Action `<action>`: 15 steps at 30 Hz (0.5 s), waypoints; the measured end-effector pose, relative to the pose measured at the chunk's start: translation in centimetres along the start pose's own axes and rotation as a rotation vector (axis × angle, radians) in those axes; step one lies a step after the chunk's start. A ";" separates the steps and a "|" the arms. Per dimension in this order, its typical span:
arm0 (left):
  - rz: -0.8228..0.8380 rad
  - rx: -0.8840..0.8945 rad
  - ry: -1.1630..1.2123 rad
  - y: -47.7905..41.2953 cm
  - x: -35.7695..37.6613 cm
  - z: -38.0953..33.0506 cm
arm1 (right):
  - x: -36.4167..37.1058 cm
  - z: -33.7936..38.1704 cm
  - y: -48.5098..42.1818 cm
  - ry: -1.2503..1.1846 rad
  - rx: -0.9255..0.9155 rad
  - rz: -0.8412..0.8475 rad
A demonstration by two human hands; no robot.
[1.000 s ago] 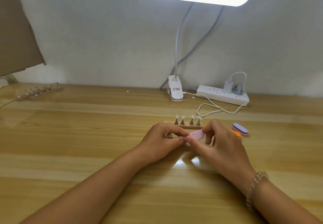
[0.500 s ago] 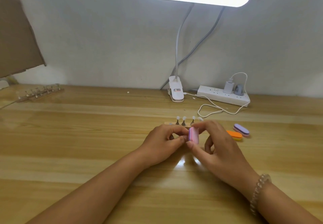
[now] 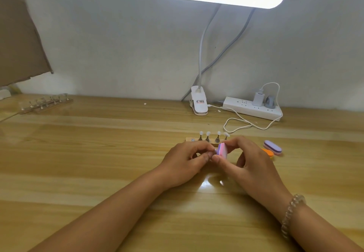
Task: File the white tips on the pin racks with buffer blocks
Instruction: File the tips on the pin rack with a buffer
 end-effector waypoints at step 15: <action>-0.045 -0.035 0.097 0.0 -0.2 0.6 | 0.2 -0.5 0.2 -0.098 0.106 0.028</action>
Point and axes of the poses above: each hand's wrist, its own y-axis away from the middle knuckle, its own x-axis out of the palm, z = x × y, the point moved 9 cm from there along -y, towards the middle knuckle, and after that the axes turned 8 degrees about -z, right-handed, at the moved point
